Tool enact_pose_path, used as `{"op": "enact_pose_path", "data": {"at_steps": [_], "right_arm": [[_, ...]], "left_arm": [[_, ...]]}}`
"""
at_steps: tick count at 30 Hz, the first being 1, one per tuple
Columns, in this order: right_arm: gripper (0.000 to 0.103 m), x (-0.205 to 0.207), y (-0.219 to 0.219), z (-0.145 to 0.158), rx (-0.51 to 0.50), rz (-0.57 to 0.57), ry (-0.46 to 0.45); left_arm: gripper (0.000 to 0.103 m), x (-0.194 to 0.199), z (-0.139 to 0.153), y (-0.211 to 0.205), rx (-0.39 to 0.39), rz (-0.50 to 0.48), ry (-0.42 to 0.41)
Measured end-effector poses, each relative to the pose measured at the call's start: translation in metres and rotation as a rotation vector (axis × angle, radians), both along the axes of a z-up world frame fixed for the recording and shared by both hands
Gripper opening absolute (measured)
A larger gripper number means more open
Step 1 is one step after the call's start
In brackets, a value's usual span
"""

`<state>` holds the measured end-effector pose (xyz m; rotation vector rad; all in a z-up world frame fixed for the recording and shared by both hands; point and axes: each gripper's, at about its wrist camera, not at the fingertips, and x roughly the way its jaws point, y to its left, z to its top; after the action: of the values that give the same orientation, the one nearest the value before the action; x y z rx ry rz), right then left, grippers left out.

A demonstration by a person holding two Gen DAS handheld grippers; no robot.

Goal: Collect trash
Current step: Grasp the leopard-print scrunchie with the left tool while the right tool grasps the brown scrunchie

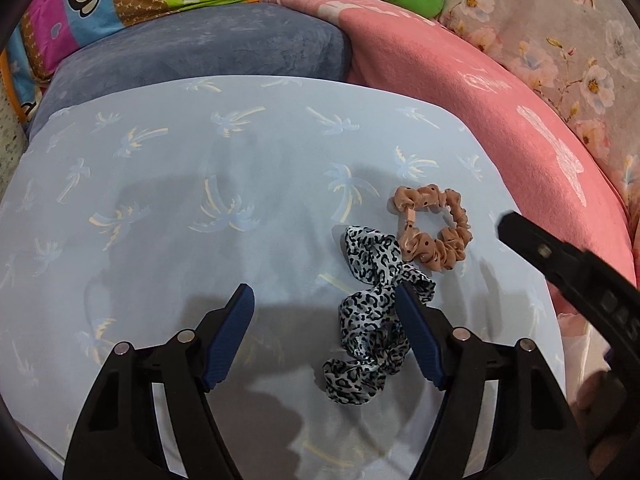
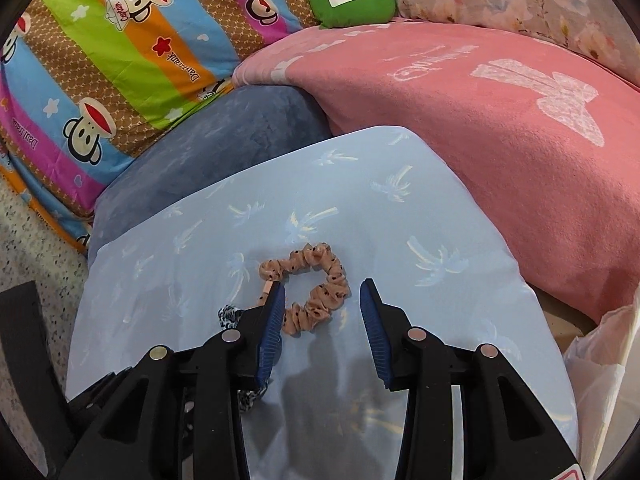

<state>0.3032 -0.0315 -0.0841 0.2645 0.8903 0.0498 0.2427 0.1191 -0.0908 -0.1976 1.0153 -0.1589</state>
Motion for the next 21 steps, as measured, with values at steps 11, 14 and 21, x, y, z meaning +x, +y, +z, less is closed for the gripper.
{"op": "enact_pose_path", "data": {"at_steps": [11,14,21], "right_arm": [[0.022,0.025,0.006,-0.043,0.001,0.004,0.091],[0.015,0.017,0.005,-0.044,-0.003,0.009,0.087],[0.009,-0.022,-0.005,-0.038,0.031,0.000,0.093]], "left_arm": [[0.053,-0.004,-0.006,-0.001,-0.008,-0.016,0.000],[0.033,-0.006,-0.006,-0.005,-0.013,-0.037,0.002],[0.004,-0.020,-0.007,-0.009,-0.063,-0.065,0.035]]}}
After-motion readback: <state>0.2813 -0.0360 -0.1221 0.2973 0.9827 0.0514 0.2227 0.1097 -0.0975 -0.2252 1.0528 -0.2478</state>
